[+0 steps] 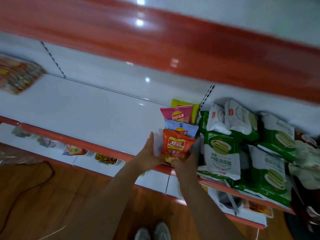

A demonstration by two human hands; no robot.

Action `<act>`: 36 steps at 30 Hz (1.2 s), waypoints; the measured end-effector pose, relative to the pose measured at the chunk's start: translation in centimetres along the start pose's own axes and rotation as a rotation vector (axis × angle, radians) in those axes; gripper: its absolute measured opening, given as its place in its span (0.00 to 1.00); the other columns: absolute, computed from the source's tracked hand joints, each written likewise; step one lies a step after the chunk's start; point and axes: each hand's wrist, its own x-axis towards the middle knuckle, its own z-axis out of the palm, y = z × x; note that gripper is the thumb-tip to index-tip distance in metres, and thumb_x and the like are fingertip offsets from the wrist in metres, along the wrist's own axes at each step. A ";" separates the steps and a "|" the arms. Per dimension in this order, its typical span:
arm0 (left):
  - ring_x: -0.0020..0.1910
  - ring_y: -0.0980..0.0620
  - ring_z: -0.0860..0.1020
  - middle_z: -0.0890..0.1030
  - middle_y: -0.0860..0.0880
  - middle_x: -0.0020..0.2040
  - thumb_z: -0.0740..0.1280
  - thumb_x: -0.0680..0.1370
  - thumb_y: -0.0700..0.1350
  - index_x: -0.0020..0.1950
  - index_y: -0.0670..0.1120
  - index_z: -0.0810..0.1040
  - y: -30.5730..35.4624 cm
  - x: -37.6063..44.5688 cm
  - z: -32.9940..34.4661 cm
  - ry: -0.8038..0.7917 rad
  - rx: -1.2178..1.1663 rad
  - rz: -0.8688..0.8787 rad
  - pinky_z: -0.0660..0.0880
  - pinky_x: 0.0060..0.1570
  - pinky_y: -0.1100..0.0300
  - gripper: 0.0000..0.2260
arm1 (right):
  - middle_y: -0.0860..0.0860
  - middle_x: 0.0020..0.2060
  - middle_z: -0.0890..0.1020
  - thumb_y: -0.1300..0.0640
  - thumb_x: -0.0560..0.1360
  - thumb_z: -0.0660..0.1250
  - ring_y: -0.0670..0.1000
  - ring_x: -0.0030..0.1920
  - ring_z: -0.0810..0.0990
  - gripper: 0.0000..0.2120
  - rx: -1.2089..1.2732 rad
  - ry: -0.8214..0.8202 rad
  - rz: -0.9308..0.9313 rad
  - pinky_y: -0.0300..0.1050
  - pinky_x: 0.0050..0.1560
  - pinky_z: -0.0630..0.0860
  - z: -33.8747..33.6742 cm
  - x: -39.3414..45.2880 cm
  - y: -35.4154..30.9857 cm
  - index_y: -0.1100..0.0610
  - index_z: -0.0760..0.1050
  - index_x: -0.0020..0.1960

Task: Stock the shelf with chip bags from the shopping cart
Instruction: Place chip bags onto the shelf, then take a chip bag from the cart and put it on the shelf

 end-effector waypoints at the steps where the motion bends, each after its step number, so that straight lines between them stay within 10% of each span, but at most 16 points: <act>1: 0.74 0.51 0.66 0.61 0.53 0.78 0.80 0.65 0.58 0.80 0.58 0.46 0.7 -1.6 -0.3 0.042 -0.053 -0.017 0.67 0.73 0.46 0.54 | 0.51 0.64 0.73 0.56 0.67 0.76 0.53 0.59 0.76 0.40 0.024 -0.002 -0.020 0.51 0.59 0.76 -0.5 -1.7 -0.8 0.49 0.59 0.72; 4: 0.77 0.46 0.62 0.58 0.51 0.80 0.67 0.79 0.51 0.80 0.57 0.48 3.0 -6.6 -0.9 0.215 -0.156 -0.038 0.65 0.72 0.47 0.36 | 0.41 0.53 0.73 0.61 0.75 0.70 0.41 0.49 0.75 0.28 0.060 -0.015 -0.119 0.36 0.47 0.71 -2.0 -5.6 -3.0 0.44 0.61 0.68; 9: 0.76 0.46 0.65 0.62 0.50 0.78 0.62 0.82 0.51 0.80 0.56 0.53 6.5 -14.9 -2.1 0.385 -0.346 0.013 0.67 0.64 0.56 0.29 | 0.52 0.72 0.70 0.31 0.70 0.60 0.57 0.69 0.72 0.38 -0.012 -0.145 -0.197 0.59 0.66 0.73 -3.4 -12.8 -8.2 0.40 0.54 0.77; 19: 0.66 0.62 0.68 0.66 0.63 0.70 0.57 0.82 0.54 0.78 0.59 0.54 11.0 -31.1 -3.9 0.755 -0.447 0.192 0.70 0.47 0.81 0.24 | 0.45 0.79 0.55 0.47 0.82 0.58 0.49 0.77 0.59 0.28 -0.072 -0.574 -0.637 0.40 0.67 0.61 -4.3 -23.4 -14.4 0.42 0.51 0.79; 25: 0.70 0.57 0.69 0.67 0.57 0.74 0.58 0.82 0.56 0.79 0.57 0.55 9.7 -41.7 -2.2 1.085 -0.517 0.145 0.69 0.68 0.58 0.26 | 0.42 0.76 0.61 0.42 0.79 0.56 0.43 0.73 0.63 0.29 -0.112 -0.937 -0.761 0.32 0.61 0.65 -3.9 -30.0 -12.9 0.42 0.54 0.78; 28: 0.66 0.60 0.71 0.69 0.57 0.72 0.58 0.83 0.53 0.79 0.57 0.56 7.9 -46.6 -0.1 1.219 -0.538 0.094 0.69 0.57 0.70 0.25 | 0.43 0.77 0.62 0.42 0.79 0.55 0.45 0.75 0.62 0.28 -0.152 -1.061 -0.780 0.39 0.66 0.63 -3.6 -33.7 -10.9 0.44 0.56 0.78; 36: 0.69 0.56 0.71 0.70 0.56 0.72 0.60 0.82 0.57 0.78 0.59 0.59 0.3 -60.3 6.7 1.538 -0.635 -0.036 0.72 0.60 0.64 0.24 | 0.41 0.75 0.63 0.39 0.80 0.53 0.43 0.73 0.64 0.26 -0.374 -1.404 -0.819 0.44 0.70 0.63 -2.5 -45.5 -2.6 0.40 0.58 0.77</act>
